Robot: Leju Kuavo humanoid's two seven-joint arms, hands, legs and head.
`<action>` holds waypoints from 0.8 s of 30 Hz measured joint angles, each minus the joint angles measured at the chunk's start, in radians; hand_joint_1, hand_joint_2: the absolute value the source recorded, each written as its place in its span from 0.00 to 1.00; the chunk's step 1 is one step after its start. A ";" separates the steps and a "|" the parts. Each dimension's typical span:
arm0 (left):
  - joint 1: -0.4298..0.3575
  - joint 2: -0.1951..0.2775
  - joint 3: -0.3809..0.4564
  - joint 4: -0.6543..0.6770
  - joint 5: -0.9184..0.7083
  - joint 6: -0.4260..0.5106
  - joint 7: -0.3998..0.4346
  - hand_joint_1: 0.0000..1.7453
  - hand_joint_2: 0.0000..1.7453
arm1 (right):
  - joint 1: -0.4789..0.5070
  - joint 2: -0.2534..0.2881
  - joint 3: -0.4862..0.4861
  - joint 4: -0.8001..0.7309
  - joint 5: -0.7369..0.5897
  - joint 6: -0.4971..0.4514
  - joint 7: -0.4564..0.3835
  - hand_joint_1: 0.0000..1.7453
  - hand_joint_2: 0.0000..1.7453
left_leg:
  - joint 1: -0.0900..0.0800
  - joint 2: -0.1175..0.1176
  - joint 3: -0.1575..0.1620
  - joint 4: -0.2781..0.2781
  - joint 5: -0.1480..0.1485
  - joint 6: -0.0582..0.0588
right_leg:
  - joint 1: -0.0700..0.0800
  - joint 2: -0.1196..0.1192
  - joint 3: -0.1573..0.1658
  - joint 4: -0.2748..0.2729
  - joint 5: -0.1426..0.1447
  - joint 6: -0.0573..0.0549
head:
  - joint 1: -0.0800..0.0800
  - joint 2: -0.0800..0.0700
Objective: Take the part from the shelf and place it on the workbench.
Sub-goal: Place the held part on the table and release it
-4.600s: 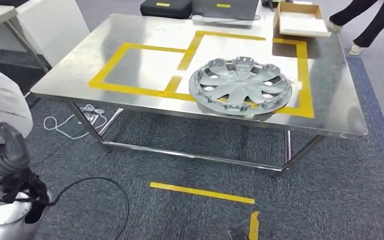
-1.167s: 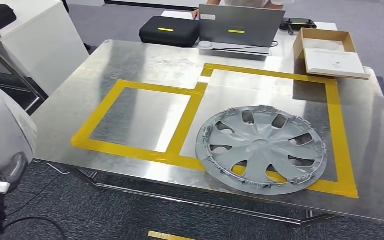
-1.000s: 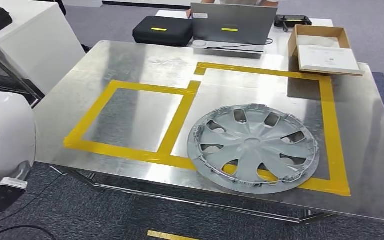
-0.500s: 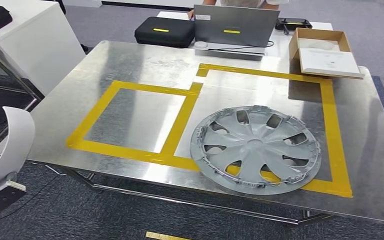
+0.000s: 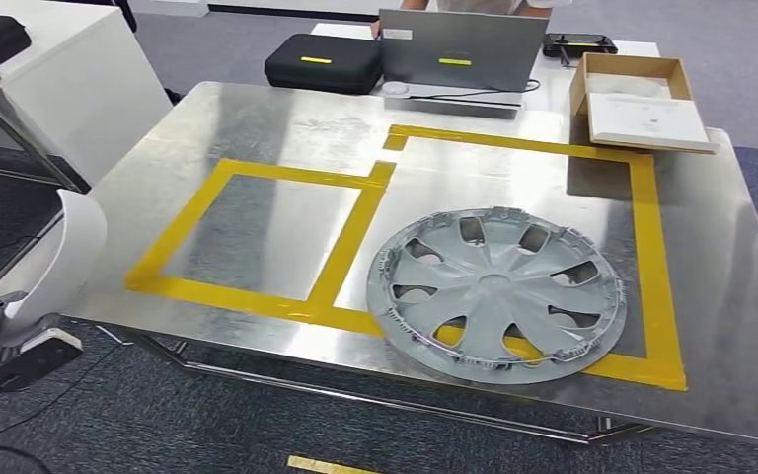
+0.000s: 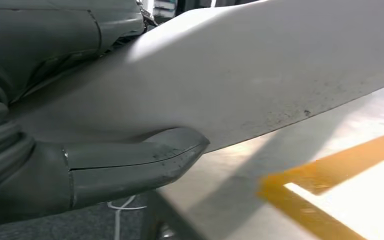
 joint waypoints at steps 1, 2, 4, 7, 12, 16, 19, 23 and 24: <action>-0.027 0.003 -0.014 0.014 0.001 0.000 0.005 1.00 1.00 | -0.001 -0.002 0.004 0.000 0.003 0.001 -0.002 0.00 0.00 | 0.001 0.000 -0.007 0.017 -0.012 -0.004 | -0.001 -0.001 0.001 -0.003 0.003 -0.007 | -0.002 0.000; -0.057 0.006 -0.027 0.031 0.002 0.000 0.012 1.00 1.00 | -0.003 -0.003 0.008 0.000 0.006 0.003 -0.004 0.00 0.00 | 0.002 0.000 -0.022 0.054 -0.036 -0.008 | -0.003 -0.002 0.002 -0.006 0.006 -0.013 | -0.003 0.000; -0.117 0.010 -0.053 0.076 0.004 0.002 0.028 1.00 1.00 | -0.006 -0.005 0.016 0.000 0.012 0.008 -0.009 0.00 0.00 | 0.002 0.001 -0.077 0.181 -0.099 -0.013 | 0.000 -0.003 0.001 -0.006 0.007 -0.019 | -0.005 0.000; -0.191 0.018 -0.087 0.151 -0.001 0.005 0.047 1.00 1.00 | -0.006 -0.006 0.025 0.000 0.019 0.013 -0.015 0.00 0.00 | 0.002 0.001 -0.116 0.273 -0.111 -0.012 | 0.003 -0.001 0.002 -0.004 0.007 -0.021 | -0.005 0.000; -0.266 0.034 -0.118 0.215 -0.006 0.011 0.055 1.00 1.00 | -0.007 -0.006 0.037 -0.001 0.022 0.013 -0.017 0.00 0.00 | -0.004 0.001 -0.002 0.012 0.008 0.003 | 0.009 0.006 -0.001 0.001 0.005 -0.012 | -0.004 0.000; -0.318 0.051 -0.144 0.271 -0.025 0.008 0.062 1.00 1.00 | -0.008 -0.012 0.044 -0.001 0.026 0.016 -0.017 0.00 0.00 | -0.002 0.001 -0.002 -0.007 0.010 0.021 | 0.008 0.007 -0.018 0.012 -0.005 0.009 | -0.002 0.000; -0.377 0.061 -0.176 0.329 -0.053 -0.005 0.071 1.00 1.00 | -0.011 -0.016 0.052 -0.002 0.030 0.022 -0.016 0.00 0.00 | 0.002 0.002 -0.005 -0.011 0.014 0.032 | 0.005 0.006 -0.096 0.167 -0.083 0.021 | 0.003 0.000; -0.434 0.056 -0.237 0.417 -0.100 -0.016 0.076 1.00 1.00 | -0.011 -0.020 0.065 -0.002 0.039 0.028 -0.015 0.00 0.00 | 0.001 0.002 -0.005 -0.009 0.013 0.032 | 0.000 0.006 -0.145 0.249 -0.074 0.026 | 0.004 0.000; -0.444 0.052 -0.250 0.435 -0.107 -0.015 0.076 1.00 1.00 | -0.013 -0.021 0.068 -0.002 0.040 0.029 -0.015 0.00 0.00 | 0.001 0.002 -0.004 -0.008 0.013 0.031 | -0.001 0.005 -0.114 0.179 -0.034 0.025 | 0.004 0.000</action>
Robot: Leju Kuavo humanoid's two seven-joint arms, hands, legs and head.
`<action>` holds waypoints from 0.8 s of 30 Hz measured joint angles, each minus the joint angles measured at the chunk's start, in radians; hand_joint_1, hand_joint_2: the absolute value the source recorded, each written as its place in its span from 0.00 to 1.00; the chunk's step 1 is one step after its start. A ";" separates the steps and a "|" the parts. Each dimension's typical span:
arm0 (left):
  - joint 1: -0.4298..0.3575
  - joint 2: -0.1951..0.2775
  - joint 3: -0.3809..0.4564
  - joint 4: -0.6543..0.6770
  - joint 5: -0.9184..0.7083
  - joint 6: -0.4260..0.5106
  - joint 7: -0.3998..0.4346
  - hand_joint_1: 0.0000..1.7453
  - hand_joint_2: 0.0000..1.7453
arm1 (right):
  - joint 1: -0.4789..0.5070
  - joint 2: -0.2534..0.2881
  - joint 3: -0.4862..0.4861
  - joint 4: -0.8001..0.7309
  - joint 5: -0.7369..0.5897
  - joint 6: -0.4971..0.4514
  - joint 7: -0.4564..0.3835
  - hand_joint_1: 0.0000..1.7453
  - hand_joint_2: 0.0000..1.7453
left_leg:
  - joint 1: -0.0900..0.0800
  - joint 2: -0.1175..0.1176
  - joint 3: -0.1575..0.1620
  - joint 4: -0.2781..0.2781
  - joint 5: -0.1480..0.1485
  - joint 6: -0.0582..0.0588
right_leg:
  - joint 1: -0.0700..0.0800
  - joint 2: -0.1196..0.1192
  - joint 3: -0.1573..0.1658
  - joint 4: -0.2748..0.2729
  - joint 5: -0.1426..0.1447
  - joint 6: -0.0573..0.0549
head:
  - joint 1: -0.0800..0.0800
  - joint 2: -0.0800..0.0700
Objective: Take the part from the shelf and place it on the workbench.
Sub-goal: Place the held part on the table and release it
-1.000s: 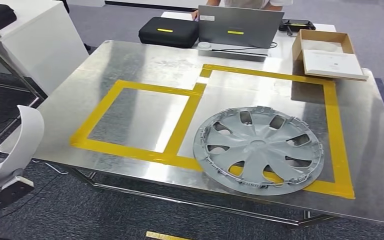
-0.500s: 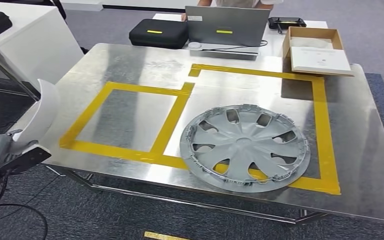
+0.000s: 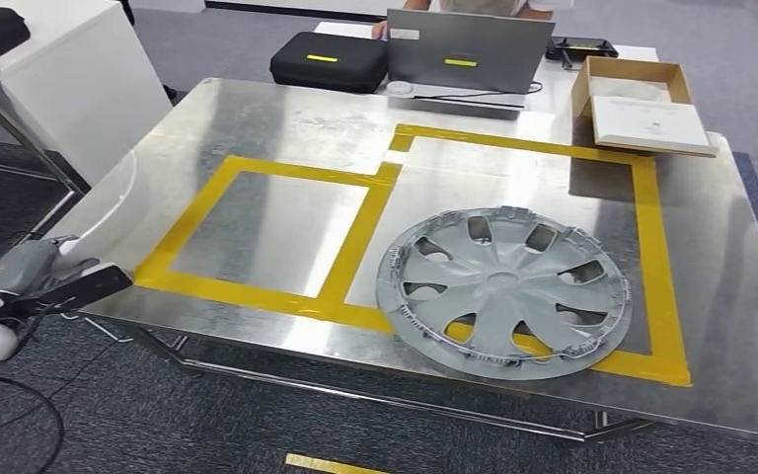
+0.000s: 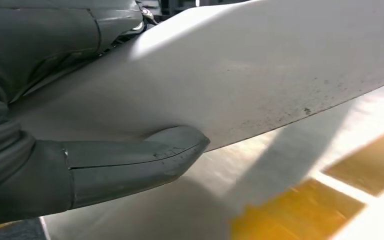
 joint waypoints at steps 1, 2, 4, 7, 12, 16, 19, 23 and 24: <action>-0.010 -0.003 -0.012 0.015 -0.004 0.001 0.000 1.00 1.00 | -0.002 -0.002 0.002 0.000 0.001 0.000 0.000 0.00 0.00 | -0.001 0.000 0.000 0.001 -0.001 -0.003 | 0.000 -0.001 0.035 -0.073 0.028 -0.002 | 0.000 0.000; -0.020 -0.006 -0.021 0.028 -0.007 0.003 0.000 1.00 1.00 | -0.005 -0.003 0.004 -0.001 0.001 0.000 -0.001 0.00 0.00 | -0.002 0.000 -0.002 0.003 -0.002 -0.007 | 0.000 -0.001 0.064 -0.131 0.048 -0.005 | -0.001 0.000; -0.036 -0.009 -0.036 0.050 -0.008 0.005 0.000 1.00 1.00 | -0.007 -0.004 0.006 -0.001 0.001 0.001 -0.001 0.00 0.00 | -0.005 0.000 -0.005 0.004 0.000 -0.016 | 0.003 0.000 0.087 -0.174 0.052 -0.011 | -0.002 0.000; -0.051 -0.013 -0.055 0.071 -0.012 0.005 -0.001 1.00 1.00 | -0.006 -0.004 0.011 -0.001 0.002 0.001 -0.002 0.00 0.00 | -0.003 0.000 -0.007 0.010 -0.007 -0.030 | 0.000 0.001 0.089 -0.181 0.058 -0.028 | -0.003 0.000; -0.085 -0.032 -0.106 0.115 -0.047 -0.001 0.000 1.00 1.00 | -0.010 -0.007 0.021 -0.001 0.008 0.002 -0.003 0.00 0.00 | -0.001 0.000 -0.122 0.272 -0.130 -0.043 | -0.002 -0.003 0.093 -0.185 0.059 -0.044 | -0.007 0.000; -0.109 -0.054 -0.148 0.148 -0.061 0.001 0.001 1.00 1.00 | -0.010 -0.007 0.026 -0.003 0.008 0.004 -0.003 0.00 0.00 | -0.001 0.000 -0.062 0.140 -0.033 -0.036 | -0.001 0.000 0.096 -0.181 0.056 -0.041 | -0.007 0.000; -0.135 -0.066 -0.174 0.166 -0.068 0.003 0.002 1.00 1.00 | -0.012 -0.008 0.030 -0.004 0.008 0.004 -0.004 0.00 0.00 | -0.006 -0.002 -0.008 0.014 -0.001 -0.028 | 0.004 0.002 0.090 -0.178 0.056 -0.029 | -0.006 0.000; -0.153 -0.084 -0.202 0.178 -0.079 0.004 0.002 1.00 1.00 | -0.011 -0.010 0.033 -0.005 0.009 0.005 -0.005 0.00 0.00 | -0.004 -0.002 -0.007 0.001 0.004 -0.006 | 0.002 0.002 0.072 -0.155 0.037 -0.008 | -0.003 0.000; -0.158 -0.088 -0.207 0.180 -0.080 0.004 0.002 1.00 1.00 | -0.012 -0.011 0.034 -0.005 0.009 0.005 -0.005 0.00 0.00 | -0.002 -0.001 -0.006 -0.002 0.005 0.000 | 0.001 0.002 0.051 -0.112 0.013 -0.004 | -0.001 0.000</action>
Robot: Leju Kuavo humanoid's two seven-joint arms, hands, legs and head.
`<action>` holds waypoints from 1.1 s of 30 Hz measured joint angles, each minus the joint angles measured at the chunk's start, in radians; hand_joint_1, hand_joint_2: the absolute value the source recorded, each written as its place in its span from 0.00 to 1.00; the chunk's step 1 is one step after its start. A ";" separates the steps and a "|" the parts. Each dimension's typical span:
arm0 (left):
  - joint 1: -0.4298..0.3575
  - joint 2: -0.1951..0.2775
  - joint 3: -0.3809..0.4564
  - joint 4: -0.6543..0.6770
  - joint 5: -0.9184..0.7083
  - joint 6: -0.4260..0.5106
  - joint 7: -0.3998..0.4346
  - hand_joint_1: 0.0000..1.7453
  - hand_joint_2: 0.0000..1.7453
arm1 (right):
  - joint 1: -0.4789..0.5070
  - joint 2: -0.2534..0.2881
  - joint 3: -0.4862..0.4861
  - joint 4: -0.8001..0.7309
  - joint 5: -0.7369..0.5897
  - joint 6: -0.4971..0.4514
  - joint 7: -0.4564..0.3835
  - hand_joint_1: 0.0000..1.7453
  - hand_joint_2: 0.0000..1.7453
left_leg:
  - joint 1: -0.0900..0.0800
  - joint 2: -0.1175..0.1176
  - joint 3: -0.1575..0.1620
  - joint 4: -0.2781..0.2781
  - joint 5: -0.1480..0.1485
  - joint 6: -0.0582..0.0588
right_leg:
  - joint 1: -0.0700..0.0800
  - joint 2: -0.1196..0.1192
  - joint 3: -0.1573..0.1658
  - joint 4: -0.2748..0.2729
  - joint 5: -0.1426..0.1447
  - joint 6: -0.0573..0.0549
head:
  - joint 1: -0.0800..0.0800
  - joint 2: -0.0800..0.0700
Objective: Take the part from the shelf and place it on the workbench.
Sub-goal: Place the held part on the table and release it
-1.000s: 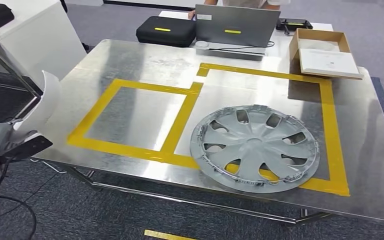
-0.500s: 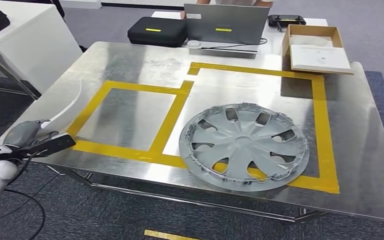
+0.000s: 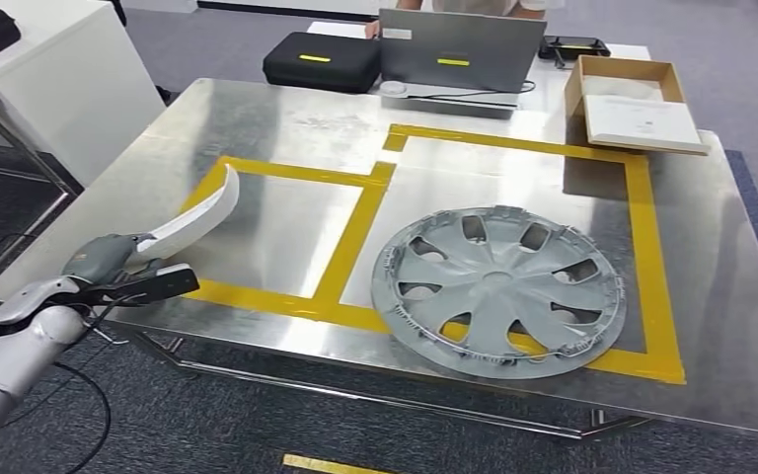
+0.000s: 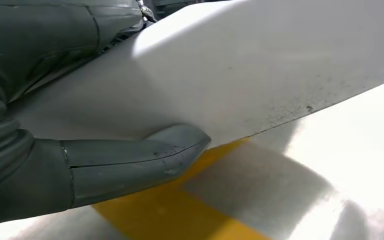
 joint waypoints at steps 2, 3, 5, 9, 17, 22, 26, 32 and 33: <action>-0.008 -0.010 -0.012 0.004 -0.004 -0.001 0.000 1.00 1.00 | 0.000 0.000 0.003 -0.002 -0.001 0.001 0.000 0.00 0.00 | -0.001 0.001 -0.001 0.000 0.000 0.006 | -0.002 -0.001 -0.066 0.136 -0.060 0.006 | 0.004 0.000; -0.010 -0.015 -0.020 0.007 -0.007 -0.001 0.000 1.00 1.00 | 0.001 0.000 0.005 -0.002 -0.001 0.002 0.000 0.00 0.00 | -0.001 0.001 -0.001 0.000 0.000 0.006 | -0.003 -0.001 -0.095 0.195 -0.077 0.008 | 0.004 0.000; -0.013 -0.024 -0.034 0.014 -0.011 -0.002 0.000 1.00 1.00 | 0.003 -0.001 0.009 -0.004 -0.002 0.003 0.000 0.00 0.00 | -0.002 0.000 0.000 0.002 -0.001 0.006 | -0.003 -0.001 -0.106 0.209 -0.058 0.010 | 0.005 0.000; -0.026 -0.034 -0.049 0.021 -0.012 -0.002 0.001 1.00 1.00 | -0.001 -0.005 0.013 -0.004 -0.002 0.003 0.000 0.00 0.00 | -0.005 -0.001 -0.001 0.007 -0.005 -0.003 | -0.003 -0.002 0.014 -0.037 0.047 0.002 | 0.004 0.000; -0.035 -0.040 -0.063 0.030 -0.012 -0.002 0.002 1.00 1.00 | 0.001 -0.006 0.014 -0.004 -0.003 0.002 -0.001 0.00 0.00 | -0.005 -0.001 -0.079 0.188 -0.106 -0.036 | -0.007 -0.001 0.034 -0.070 0.053 -0.037 | -0.001 0.000; -0.045 -0.059 -0.085 0.044 -0.035 -0.027 -0.002 1.00 1.00 | 0.001 -0.006 0.014 -0.005 -0.002 0.010 0.000 0.00 0.00 | -0.005 -0.001 -0.084 0.184 -0.052 -0.030 | -0.004 0.000 0.039 -0.068 0.050 -0.036 | -0.001 0.000; -0.068 -0.089 -0.110 0.055 -0.042 -0.037 0.001 0.25 1.00 | -0.005 -0.006 0.014 -0.006 -0.002 0.015 0.002 0.00 0.75 | -0.011 -0.001 -0.009 0.012 0.001 -0.019 | 0.001 -0.001 0.034 -0.066 0.049 -0.021 | 0.001 0.000; -0.078 -0.104 -0.132 0.063 0.011 -0.022 -0.004 0.00 0.00 | -0.003 -0.008 0.014 -0.007 -0.005 0.016 -0.004 0.00 1.00 | -0.004 0.001 -0.008 -0.003 0.011 0.009 | -0.003 -0.002 -0.047 0.091 -0.042 0.009 | 0.008 0.000; -0.076 -0.106 -0.132 0.063 0.030 -0.015 -0.005 0.00 0.00 | -0.002 -0.008 0.015 -0.008 -0.006 0.016 -0.005 0.00 1.00 | -0.004 0.002 -0.009 -0.003 0.010 0.011 | -0.005 -0.002 -0.081 0.161 -0.070 0.012 | 0.009 0.000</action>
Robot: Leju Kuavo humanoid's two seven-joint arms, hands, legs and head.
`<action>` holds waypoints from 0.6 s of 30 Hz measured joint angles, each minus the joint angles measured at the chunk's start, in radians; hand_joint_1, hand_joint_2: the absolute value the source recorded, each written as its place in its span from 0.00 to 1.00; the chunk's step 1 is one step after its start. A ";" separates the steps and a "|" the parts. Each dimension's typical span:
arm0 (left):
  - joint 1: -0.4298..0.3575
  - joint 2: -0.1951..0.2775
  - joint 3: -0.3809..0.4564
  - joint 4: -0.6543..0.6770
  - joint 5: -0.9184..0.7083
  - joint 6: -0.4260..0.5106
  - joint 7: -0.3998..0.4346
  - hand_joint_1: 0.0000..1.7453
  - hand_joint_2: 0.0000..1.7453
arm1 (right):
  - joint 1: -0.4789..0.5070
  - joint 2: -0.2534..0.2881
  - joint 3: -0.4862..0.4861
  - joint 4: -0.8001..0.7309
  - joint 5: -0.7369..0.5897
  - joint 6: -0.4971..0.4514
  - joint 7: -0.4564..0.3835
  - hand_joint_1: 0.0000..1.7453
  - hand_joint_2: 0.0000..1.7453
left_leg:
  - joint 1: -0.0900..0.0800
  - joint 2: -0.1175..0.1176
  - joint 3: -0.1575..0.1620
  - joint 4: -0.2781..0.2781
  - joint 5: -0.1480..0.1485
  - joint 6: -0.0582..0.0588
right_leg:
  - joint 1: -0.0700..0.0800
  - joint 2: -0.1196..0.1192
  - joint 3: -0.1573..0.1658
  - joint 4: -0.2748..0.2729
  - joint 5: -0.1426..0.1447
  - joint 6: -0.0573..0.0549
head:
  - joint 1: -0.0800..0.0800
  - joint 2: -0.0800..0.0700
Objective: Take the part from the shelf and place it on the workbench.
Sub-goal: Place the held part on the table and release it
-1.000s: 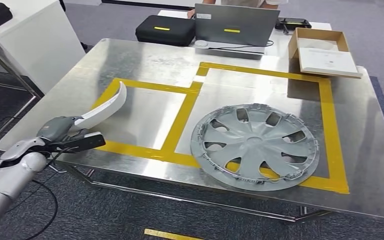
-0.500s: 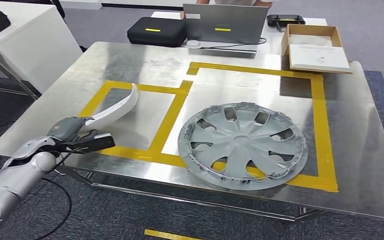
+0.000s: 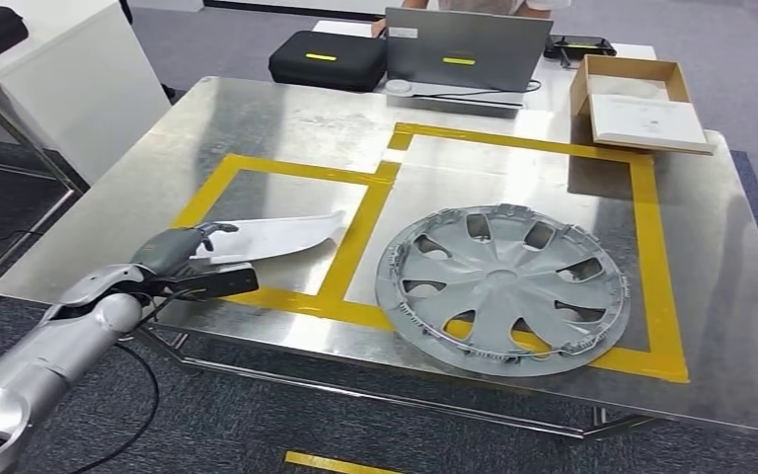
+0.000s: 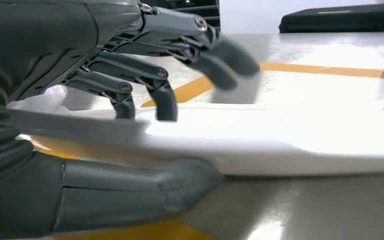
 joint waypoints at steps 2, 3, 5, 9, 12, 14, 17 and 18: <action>0.009 -0.005 0.005 -0.002 0.051 0.021 -0.008 0.00 0.00 | 0.003 0.000 0.000 -0.002 -0.003 0.000 -0.003 0.00 1.00 | 0.000 0.000 0.001 0.001 0.000 0.000 | -0.003 0.000 -0.031 0.063 -0.007 0.005 | 0.000 0.000; 0.016 -0.008 0.013 -0.007 0.086 0.036 -0.016 0.00 0.00 | 0.004 0.000 0.000 -0.002 -0.005 -0.002 -0.004 0.00 1.00 | 0.000 -0.001 0.001 0.001 -0.001 0.000 | -0.004 -0.001 -0.018 0.034 0.018 0.006 | 0.000 0.000; 0.037 -0.019 0.045 -0.034 0.176 0.068 -0.038 0.00 0.00 | 0.004 0.000 0.000 -0.002 -0.011 -0.006 -0.006 0.00 1.00 | 0.001 -0.002 0.001 0.005 -0.004 -0.006 | -0.008 -0.002 0.052 -0.106 0.083 0.006 | 0.000 0.000; 0.082 -0.040 0.125 -0.111 0.316 0.095 -0.063 0.00 0.00 | 0.006 0.001 0.000 -0.004 -0.020 -0.008 -0.009 0.00 1.00 | -0.004 -0.003 -0.002 0.011 -0.005 -0.026 | -0.005 0.001 0.116 -0.221 0.109 -0.010 | 0.001 0.000; 0.117 -0.058 0.168 -0.172 0.383 0.106 -0.080 0.00 0.00 | 0.007 0.002 0.000 -0.004 -0.024 -0.012 -0.010 0.00 1.00 | -0.001 -0.003 -0.011 0.038 -0.029 -0.040 | -0.008 0.001 0.120 -0.226 0.114 -0.030 | -0.001 0.000; 0.136 -0.068 0.194 -0.205 0.422 0.112 -0.088 0.00 0.00 | 0.006 0.002 0.000 -0.004 -0.026 -0.015 -0.011 0.00 1.00 | -0.001 -0.003 -0.056 0.146 -0.089 -0.046 | -0.008 0.001 0.121 -0.228 0.115 -0.039 | -0.004 0.000; 0.165 -0.084 0.220 -0.238 0.451 0.125 -0.094 0.00 0.00 | 0.008 0.002 0.000 -0.005 -0.030 -0.018 -0.012 0.00 1.00 | -0.001 -0.003 -0.128 0.300 -0.138 -0.046 | -0.005 0.001 0.122 -0.228 0.113 -0.043 | -0.004 0.000; 0.174 -0.090 0.228 -0.248 0.460 0.131 -0.099 0.00 0.00 | 0.008 0.003 0.000 -0.005 -0.031 -0.018 -0.013 0.00 1.00 | -0.001 -0.003 -0.121 0.284 -0.118 -0.042 | -0.004 0.001 0.123 -0.228 0.113 -0.043 | -0.004 0.000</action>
